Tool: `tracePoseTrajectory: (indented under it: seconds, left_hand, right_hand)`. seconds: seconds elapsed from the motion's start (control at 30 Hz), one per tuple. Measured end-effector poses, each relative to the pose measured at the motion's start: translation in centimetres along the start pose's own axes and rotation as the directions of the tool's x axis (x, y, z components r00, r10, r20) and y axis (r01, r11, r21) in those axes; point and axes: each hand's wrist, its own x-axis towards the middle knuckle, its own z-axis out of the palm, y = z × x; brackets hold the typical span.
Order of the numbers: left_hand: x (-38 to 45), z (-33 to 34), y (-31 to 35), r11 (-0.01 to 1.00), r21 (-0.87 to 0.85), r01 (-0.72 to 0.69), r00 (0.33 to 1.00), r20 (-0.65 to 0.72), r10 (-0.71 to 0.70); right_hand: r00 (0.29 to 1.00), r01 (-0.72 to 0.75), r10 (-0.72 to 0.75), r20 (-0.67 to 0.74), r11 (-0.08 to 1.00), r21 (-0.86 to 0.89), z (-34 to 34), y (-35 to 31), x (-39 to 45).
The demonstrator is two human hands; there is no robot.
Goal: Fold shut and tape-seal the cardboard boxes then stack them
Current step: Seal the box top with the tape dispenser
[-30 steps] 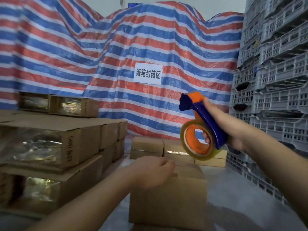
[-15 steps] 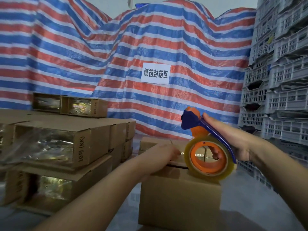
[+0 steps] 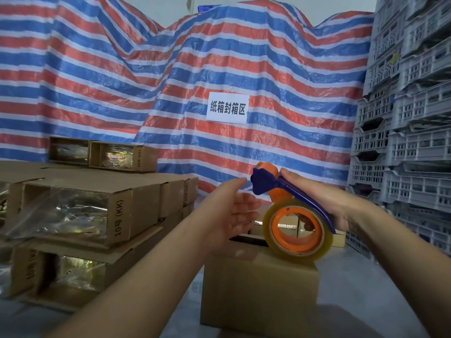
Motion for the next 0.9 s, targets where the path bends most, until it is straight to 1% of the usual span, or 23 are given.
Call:
tracePoseTrajectory:
  seconds: [0.1,0.2,0.37,0.43,0.53,0.57,0.63,0.73,0.83,0.9]
  left_hand:
    - [-0.1,0.0,0.4,0.999,-0.047,-0.022,0.999,-0.027,0.021]
    - [0.2,0.0,0.4,0.998,-0.047,-0.038,0.997,-0.069,0.035]
    - [0.2,0.6,-0.7,0.998,-0.066,0.006,0.993,-0.121,-0.014]
    - [0.4,0.9,-0.7,0.995,-0.095,0.010,0.986,-0.162,-0.025]
    - [0.6,1.1,0.0,0.998,-0.061,0.004,0.965,-0.263,-0.020]
    - [0.7,1.0,0.1,0.998,-0.056,-0.010,0.962,-0.273,-0.005]
    - [0.9,0.7,0.0,0.997,-0.067,-0.040,0.970,-0.243,0.023]
    - [1.3,0.3,-1.1,0.996,-0.094,-0.010,0.965,-0.262,-0.014]
    - [1.4,-0.3,-2.1,0.980,-0.198,-0.005,0.962,-0.270,-0.050]
    - [1.4,-0.9,-2.6,0.971,-0.239,-0.008,0.966,-0.254,-0.054]
  right_hand:
    - [1.000,0.007,-0.007,0.005,1.000,0.002,0.0,0.0,0.1]
    - [1.000,0.002,-0.002,0.011,1.000,-0.003,0.0,-0.1,0.3]
    - [1.000,-0.008,0.008,0.015,1.000,-0.027,0.3,-0.5,0.7]
    - [1.000,-0.012,0.013,0.015,0.999,-0.052,0.7,-0.8,0.9]
    - [1.000,-0.019,0.020,0.015,0.996,-0.084,1.0,-1.4,1.2]
    - [0.999,-0.021,0.023,0.022,0.996,-0.090,1.0,-1.5,1.3]
    - [0.999,-0.031,0.034,0.041,0.996,-0.088,1.0,-1.6,1.6]
    - [0.996,-0.040,0.048,0.071,0.994,-0.102,1.1,-1.6,2.1]
    - [0.991,-0.097,0.106,0.086,0.990,-0.105,1.3,-2.0,2.9]
    - [0.984,-0.127,0.144,0.101,0.979,-0.157,1.6,-2.5,3.4]
